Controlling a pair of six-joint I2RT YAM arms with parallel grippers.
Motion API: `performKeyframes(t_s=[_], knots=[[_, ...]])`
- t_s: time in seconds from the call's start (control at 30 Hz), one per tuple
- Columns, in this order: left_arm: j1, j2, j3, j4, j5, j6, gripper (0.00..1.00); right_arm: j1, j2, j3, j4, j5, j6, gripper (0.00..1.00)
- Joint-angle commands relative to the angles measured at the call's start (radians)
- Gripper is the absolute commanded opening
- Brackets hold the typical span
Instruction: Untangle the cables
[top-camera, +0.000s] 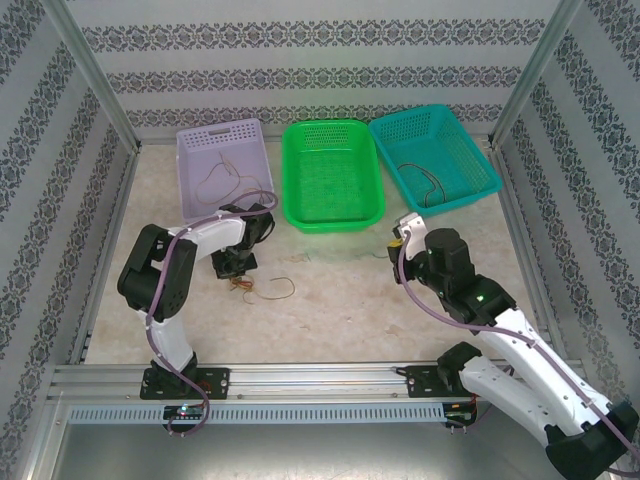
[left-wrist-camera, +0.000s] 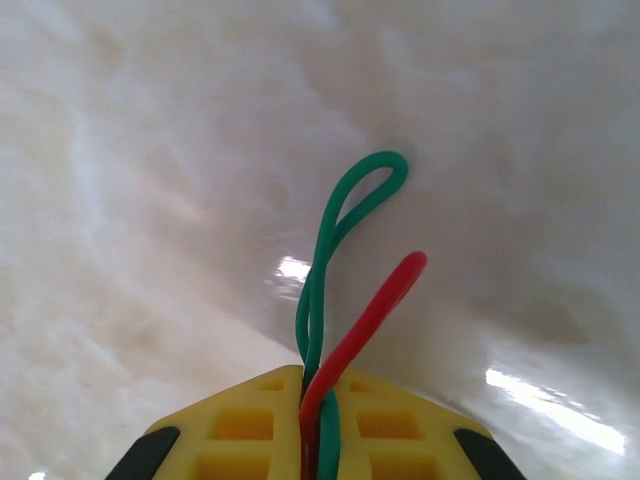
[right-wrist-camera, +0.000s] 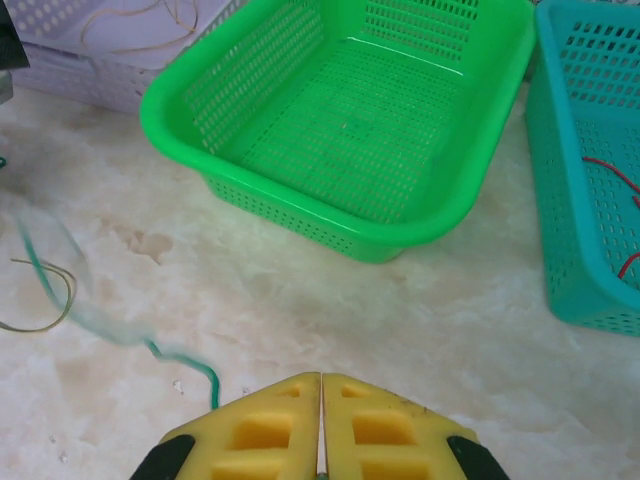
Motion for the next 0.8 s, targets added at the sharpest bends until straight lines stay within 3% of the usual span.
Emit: performKeyframes(t_s=[0.0,0.2,0.27,0.37,0.43,0.6,0.77], knots=[[-0.004,-0.014,-0.005,-0.048,-0.045,0.018,0.07,-0.004,0.016,0.027,0.002,-0.005,0.024,0.0],[-0.004,-0.07,-0.004,-0.015,0.042,-0.029,0.09,-0.005,0.04,0.049,0.03,0.016,0.074,0.0],[-0.005,-0.099,0.019,-0.021,0.072,-0.047,0.22,-0.005,0.054,0.076,0.027,0.018,0.09,0.0],[-0.004,-0.158,0.064,-0.04,0.107,-0.07,0.54,-0.007,0.07,0.105,0.039,0.015,0.118,0.0],[-0.005,-0.191,0.105,-0.072,0.127,-0.092,0.66,-0.009,0.076,0.119,0.048,0.019,0.142,0.0],[-0.003,-0.283,0.182,-0.101,0.19,-0.17,0.74,-0.012,0.075,0.118,0.102,0.009,0.206,0.0],[0.0,-0.335,0.276,-0.075,0.313,-0.343,0.78,-0.014,0.075,0.083,0.185,-0.014,0.233,0.0]])
